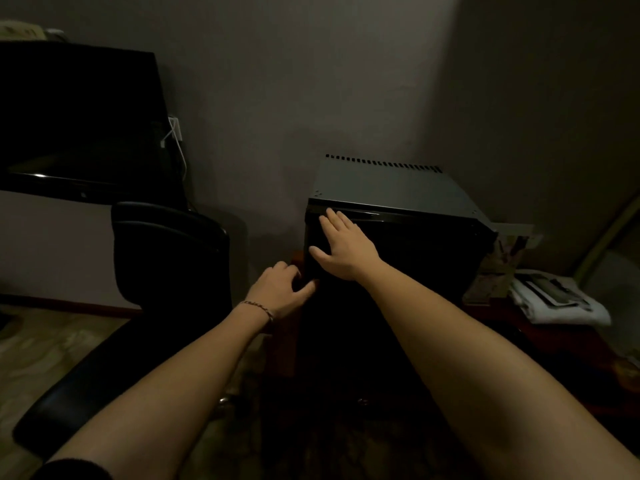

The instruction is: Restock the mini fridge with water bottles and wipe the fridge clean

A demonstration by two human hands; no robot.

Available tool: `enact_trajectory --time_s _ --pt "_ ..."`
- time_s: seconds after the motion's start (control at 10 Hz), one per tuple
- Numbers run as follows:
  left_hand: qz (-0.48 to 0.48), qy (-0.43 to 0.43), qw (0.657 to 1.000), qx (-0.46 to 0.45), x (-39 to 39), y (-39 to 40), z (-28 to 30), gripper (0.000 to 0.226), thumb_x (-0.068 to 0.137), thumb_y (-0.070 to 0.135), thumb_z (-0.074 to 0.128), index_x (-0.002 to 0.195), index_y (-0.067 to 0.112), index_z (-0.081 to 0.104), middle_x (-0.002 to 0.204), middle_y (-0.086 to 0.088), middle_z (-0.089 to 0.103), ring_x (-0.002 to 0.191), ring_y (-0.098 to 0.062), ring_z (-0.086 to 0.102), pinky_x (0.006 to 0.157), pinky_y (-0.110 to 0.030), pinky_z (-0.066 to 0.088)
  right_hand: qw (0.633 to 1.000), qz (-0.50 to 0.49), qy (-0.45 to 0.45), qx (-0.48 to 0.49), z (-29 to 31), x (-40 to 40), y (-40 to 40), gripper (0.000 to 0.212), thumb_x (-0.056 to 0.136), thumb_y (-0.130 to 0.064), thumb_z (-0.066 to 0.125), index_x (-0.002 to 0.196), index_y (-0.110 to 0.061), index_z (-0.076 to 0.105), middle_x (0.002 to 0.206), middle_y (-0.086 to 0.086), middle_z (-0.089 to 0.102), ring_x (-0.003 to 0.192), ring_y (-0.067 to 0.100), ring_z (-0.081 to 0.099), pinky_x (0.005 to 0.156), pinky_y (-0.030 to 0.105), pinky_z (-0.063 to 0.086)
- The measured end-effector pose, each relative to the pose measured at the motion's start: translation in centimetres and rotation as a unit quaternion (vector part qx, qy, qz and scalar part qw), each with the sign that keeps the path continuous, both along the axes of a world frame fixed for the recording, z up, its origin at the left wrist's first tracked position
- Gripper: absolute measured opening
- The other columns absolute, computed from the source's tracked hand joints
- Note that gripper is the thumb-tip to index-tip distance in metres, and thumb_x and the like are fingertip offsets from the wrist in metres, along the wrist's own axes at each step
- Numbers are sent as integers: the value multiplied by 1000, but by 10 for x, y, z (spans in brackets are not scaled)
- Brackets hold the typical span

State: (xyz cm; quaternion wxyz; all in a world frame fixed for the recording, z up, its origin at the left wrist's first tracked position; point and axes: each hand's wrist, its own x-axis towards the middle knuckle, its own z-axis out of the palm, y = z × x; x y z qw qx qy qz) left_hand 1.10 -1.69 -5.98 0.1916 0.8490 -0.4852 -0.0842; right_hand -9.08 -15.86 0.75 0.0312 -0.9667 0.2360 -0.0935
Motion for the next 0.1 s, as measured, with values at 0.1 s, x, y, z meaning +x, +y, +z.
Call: enact_trajectory --time_s 0.1 --pt "8 64 993 -99 -13 4 18 51 90 71 44 90 23 61 91 5 58 81 -12 56 76 -34 51 1000 -4 1 -1 0 -38 -8 75 99 -53 45 159 -18 18 168 2 6 154 20 2 123 43 9"
